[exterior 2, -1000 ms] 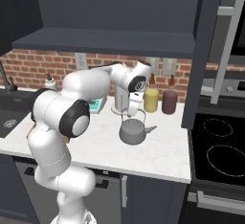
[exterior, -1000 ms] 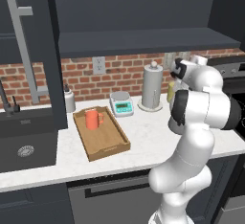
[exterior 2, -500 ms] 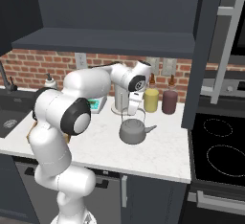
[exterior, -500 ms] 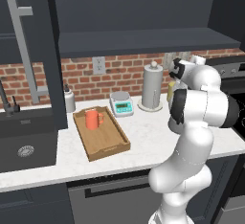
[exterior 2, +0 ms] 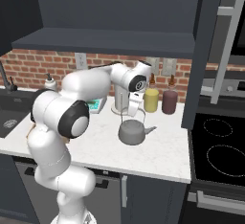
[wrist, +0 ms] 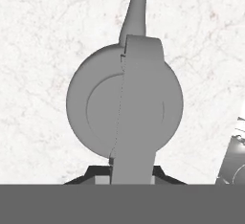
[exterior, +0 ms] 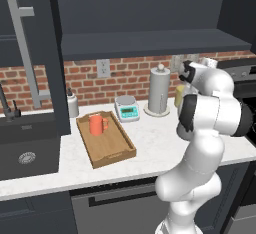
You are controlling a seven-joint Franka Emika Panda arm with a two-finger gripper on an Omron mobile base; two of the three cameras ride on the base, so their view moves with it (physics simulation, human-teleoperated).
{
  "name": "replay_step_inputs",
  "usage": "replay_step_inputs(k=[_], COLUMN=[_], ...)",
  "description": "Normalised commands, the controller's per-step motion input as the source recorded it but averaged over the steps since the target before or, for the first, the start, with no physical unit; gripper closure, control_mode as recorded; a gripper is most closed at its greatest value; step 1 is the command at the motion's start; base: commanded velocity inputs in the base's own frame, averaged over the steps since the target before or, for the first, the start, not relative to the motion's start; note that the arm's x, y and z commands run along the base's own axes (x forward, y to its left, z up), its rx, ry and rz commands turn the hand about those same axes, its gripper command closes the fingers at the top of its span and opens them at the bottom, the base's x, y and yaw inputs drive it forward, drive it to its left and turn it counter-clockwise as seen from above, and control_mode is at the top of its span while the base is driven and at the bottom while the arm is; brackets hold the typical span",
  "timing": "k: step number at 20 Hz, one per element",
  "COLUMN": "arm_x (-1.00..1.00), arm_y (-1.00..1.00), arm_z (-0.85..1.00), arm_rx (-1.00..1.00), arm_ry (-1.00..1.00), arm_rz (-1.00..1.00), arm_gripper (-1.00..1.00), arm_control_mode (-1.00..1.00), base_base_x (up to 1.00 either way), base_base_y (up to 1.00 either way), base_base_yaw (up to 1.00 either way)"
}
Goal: Pick the kettle from the counter and place it on the tray. Then pick the mug from the cabinet and place it on the tray. Then close the cabinet doors.
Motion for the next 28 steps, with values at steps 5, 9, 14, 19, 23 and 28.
replay_step_inputs(k=[5,9,14,19,23,28], arm_x=[-0.60,-0.33,-0.16,-0.16,-0.14,-0.09], arm_y=[0.09,0.35,0.51,0.55,0.63,0.71], arm_z=[0.35,0.51,0.44,0.19,0.12,0.04], arm_rx=[0.00,0.00,0.00,0.00,0.00,0.00], arm_ry=[-0.04,0.00,0.05,0.06,0.07,0.06], arm_rz=[0.00,0.00,0.00,0.00,0.00,0.00], arm_gripper=[1.00,1.00,1.00,1.00,1.00,1.00], arm_control_mode=[-1.00,-1.00,-1.00,-1.00,-1.00,-1.00], base_base_x=[0.00,0.00,0.00,0.00,0.00,0.00], base_base_y=[0.00,0.00,0.00,0.00,0.00,0.00], base_base_yaw=[0.00,0.00,0.00,0.00,0.00,0.00])
